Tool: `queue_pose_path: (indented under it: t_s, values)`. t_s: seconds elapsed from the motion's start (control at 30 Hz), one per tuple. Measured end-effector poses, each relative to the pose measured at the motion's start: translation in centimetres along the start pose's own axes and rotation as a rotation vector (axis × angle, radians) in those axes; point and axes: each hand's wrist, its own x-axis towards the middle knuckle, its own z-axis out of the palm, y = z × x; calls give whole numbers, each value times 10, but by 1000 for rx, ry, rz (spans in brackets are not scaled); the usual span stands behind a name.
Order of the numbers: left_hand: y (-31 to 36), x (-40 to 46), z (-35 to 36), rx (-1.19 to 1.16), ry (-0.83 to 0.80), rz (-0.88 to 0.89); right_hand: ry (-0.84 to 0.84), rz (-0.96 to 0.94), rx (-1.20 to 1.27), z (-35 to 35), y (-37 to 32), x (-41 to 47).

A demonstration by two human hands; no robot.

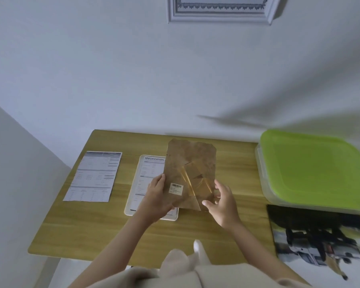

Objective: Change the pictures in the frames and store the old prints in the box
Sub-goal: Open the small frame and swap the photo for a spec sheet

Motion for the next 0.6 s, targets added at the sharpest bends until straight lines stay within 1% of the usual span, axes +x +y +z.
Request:
queue_pose_path:
  t_s: [0.13, 0.3, 0.5, 0.6]
  values:
    - [30, 10, 34, -27, -59, -22, -10, 86, -11, -39, 32, 1]
    - [51, 17, 71, -7, -120, -64, -81, 162, -49, -70, 56, 9]
    - [61, 20, 94, 71, -127, -145, -188, 162, -81, -83, 75, 21]
    - [64, 20, 99, 107, -111, -184, -213, 145, -77, -85, 81, 23]
